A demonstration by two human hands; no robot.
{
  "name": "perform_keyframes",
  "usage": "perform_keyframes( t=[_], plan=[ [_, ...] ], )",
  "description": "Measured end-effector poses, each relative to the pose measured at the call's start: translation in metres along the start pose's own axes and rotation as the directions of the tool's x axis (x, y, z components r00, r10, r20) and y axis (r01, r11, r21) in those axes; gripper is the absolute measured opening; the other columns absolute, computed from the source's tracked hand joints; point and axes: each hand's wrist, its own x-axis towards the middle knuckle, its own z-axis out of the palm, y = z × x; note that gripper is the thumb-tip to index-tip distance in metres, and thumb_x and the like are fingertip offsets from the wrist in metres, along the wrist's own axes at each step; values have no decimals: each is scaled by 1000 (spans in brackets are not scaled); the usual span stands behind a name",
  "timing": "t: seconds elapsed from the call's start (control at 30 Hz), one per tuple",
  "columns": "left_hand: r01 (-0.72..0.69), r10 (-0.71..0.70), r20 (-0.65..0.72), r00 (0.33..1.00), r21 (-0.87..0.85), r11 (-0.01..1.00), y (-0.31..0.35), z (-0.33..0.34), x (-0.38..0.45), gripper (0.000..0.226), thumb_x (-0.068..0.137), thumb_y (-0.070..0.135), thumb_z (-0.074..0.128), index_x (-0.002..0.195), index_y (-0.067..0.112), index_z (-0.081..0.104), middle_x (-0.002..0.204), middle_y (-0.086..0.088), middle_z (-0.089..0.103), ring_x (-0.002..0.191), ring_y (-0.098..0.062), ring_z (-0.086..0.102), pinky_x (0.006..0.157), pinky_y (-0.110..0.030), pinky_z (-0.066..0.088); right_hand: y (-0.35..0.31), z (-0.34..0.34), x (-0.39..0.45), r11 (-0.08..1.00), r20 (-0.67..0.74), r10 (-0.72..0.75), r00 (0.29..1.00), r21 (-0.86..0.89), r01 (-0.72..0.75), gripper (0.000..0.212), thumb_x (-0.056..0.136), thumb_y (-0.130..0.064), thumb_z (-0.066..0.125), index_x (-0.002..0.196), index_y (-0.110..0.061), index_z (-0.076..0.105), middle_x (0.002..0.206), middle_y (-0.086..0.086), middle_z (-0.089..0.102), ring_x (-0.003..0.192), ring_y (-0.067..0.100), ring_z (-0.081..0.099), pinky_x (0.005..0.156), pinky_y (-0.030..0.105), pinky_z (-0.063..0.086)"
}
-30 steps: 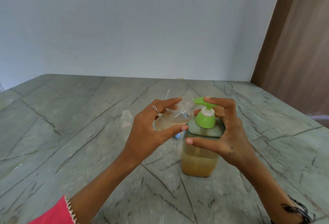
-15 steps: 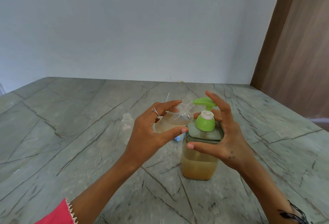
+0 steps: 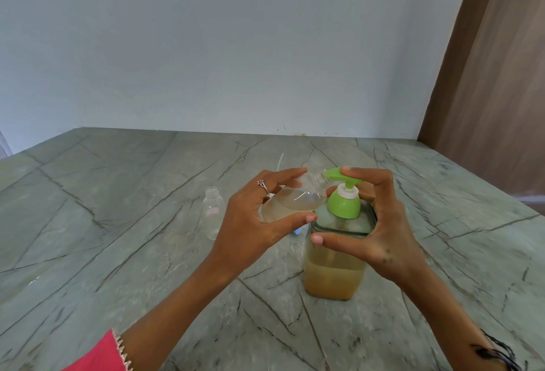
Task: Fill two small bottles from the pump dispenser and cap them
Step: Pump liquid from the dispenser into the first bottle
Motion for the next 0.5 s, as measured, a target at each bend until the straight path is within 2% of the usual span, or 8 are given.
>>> perform_keyframes(
  t=[0.17,0.3,0.43,0.5],
  plan=[
    [3,-3,-11,1000,-14,1000,-1,1,0,50,67,47,68,114,42,51,99,16,63,97,5,57,75,-6,42,-1,-1,0,1000,17,18,1000,18,-18,77,55,-43,83,115,-56,36,108,-21,64,97,0,66,82,12,50],
    [1,-1,-19,1000,-28,1000,0,1,1,51,66,46,68,114,41,51,109,17,58,97,5,57,75,-5,42,0,-1,-2,997,54,32,998,62,-35,84,55,-40,84,120,-59,34,107,-23,63,101,2,64,80,13,51],
    [4,-5,-28,1000,-39,999,-1,0,1,51,66,45,69,114,40,51,108,20,59,98,3,58,75,-7,44,0,0,-1,998,57,27,998,58,-30,93,56,-38,83,128,-61,29,112,-19,62,104,-4,62,83,4,45],
    [6,-8,-30,1000,-38,999,-1,0,1,51,66,46,69,114,41,51,106,25,59,98,3,58,75,-7,44,0,-1,-1,998,65,29,997,62,-33,91,56,-39,84,126,-61,30,110,-21,62,102,-2,63,82,6,46]
  ],
)
